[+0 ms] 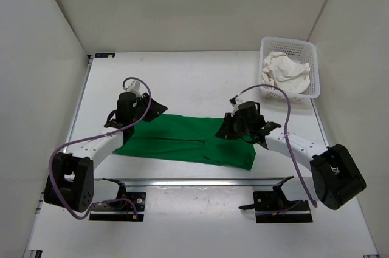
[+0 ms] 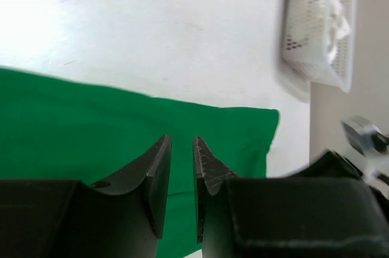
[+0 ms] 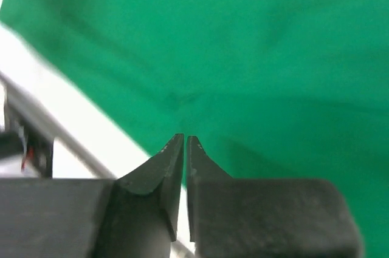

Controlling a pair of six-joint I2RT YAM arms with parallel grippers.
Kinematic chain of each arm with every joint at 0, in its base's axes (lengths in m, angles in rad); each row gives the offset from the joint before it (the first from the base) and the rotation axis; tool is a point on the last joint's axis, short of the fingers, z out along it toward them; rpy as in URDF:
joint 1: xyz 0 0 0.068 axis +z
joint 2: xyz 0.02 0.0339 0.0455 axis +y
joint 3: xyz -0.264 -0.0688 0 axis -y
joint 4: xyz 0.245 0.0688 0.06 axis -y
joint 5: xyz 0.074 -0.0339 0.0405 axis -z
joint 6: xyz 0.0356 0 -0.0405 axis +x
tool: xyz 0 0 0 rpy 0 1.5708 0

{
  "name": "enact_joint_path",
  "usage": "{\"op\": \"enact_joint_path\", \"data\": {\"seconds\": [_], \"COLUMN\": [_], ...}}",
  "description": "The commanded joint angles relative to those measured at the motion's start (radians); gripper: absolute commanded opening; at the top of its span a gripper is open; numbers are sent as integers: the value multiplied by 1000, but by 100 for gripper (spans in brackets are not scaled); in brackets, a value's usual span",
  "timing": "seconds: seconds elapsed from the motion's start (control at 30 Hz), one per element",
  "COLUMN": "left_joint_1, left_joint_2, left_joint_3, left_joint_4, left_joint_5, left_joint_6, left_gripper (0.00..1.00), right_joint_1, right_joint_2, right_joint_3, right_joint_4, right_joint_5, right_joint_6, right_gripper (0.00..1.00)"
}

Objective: Fold and stack the t-shirts
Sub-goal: Fold the other side of the tshirt into a rectangle, then rotate the tshirt 90 degrees

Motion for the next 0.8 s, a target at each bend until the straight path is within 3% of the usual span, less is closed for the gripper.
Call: {"op": "enact_joint_path", "data": {"seconds": [0.0,0.1,0.27,0.33,0.37,0.4,0.47,0.5,0.53,0.57,0.63,0.7,0.77], "left_joint_1": [-43,-63,-54,-49,-45,-42,-34,-30,-34,-33,-23,4,26], "left_joint_2": [-56,-73,-110,-134,-153,-156,-190,-199,-199,-211,-213,-219,-219], "left_joint_3": [52,53,26,15,10,12,13,15,19,21,24,10,-5], "left_joint_4": [-58,-76,-99,-124,-132,-148,-158,-194,-220,-225,-242,-234,-228], "left_joint_5": [5,7,33,30,34,24,13,2,1,-7,-7,-7,-9], "left_joint_6": [67,87,109,122,130,139,147,155,161,170,176,169,164], "left_gripper": [32,33,33,33,34,33,34,34,35,34,36,36,36], "right_joint_1": [-77,-100,-120,-127,-139,-143,-150,-150,-156,-163,-160,-127,-102], "right_joint_2": [87,202,472,715,803,960,1234,1434,1456,1266,1040,892,746], "right_joint_3": [-37,4,251,561,801,946,1688,1938,2107,1798,1537,1414,1283], "right_joint_4": [37,54,30,-68,-108,-223,-440,-584,-463,-364,-207,-225,-260], "right_joint_5": [31,102,123,104,90,53,7,-43,-111,-172,-121,-62,-24], "right_joint_6": [3,-6,-44,-66,-90,-109,-127,-111,-85,-37,-72,-187,-225], "right_gripper": [3,0,0,0,0,0,0,0,0,5,11,29,37]}}
